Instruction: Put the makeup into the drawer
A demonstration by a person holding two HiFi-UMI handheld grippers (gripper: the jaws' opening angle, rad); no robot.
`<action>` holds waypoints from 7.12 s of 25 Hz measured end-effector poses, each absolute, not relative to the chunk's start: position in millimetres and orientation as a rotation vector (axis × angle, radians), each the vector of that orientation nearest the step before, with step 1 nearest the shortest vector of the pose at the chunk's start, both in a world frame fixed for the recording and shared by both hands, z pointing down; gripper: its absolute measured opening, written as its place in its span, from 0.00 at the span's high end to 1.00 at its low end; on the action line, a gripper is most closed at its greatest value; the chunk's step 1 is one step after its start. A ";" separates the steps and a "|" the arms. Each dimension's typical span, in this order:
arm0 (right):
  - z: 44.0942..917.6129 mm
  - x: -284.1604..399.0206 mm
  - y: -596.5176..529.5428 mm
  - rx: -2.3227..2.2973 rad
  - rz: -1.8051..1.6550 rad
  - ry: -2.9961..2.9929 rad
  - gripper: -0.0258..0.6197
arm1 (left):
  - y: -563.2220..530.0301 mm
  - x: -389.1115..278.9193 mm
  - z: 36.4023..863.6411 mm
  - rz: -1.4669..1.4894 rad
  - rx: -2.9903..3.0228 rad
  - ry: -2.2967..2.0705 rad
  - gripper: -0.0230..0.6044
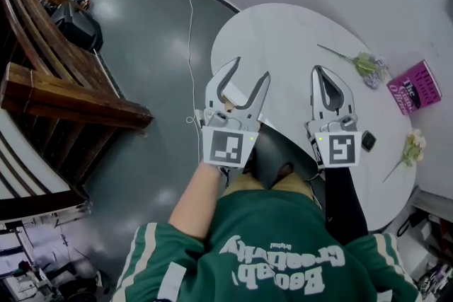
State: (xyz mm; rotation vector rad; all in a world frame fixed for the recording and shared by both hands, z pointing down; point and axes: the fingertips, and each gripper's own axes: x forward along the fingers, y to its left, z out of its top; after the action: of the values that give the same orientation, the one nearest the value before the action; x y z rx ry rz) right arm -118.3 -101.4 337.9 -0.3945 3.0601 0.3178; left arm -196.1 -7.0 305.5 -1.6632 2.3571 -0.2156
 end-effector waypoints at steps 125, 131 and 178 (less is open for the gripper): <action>386.9 -194.2 -58.7 -0.080 0.299 3.152 0.95 | 84.3 -215.8 617.4 -0.981 -2.169 2.843 0.39; 392.7 -194.9 -67.4 -0.168 0.299 3.188 0.95 | 77.8 -207.6 693.1 -1.211 -2.369 2.719 0.39; 420.1 -173.2 -76.9 -0.258 0.330 3.244 0.95 | 60.9 -203.6 777.3 -1.799 -2.384 2.158 0.39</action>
State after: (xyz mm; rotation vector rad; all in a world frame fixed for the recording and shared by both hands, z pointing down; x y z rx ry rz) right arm -173.2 -76.9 420.1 -0.2581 3.2443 0.3299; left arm -203.6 60.9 777.3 -2.3844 2.1581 -1.7986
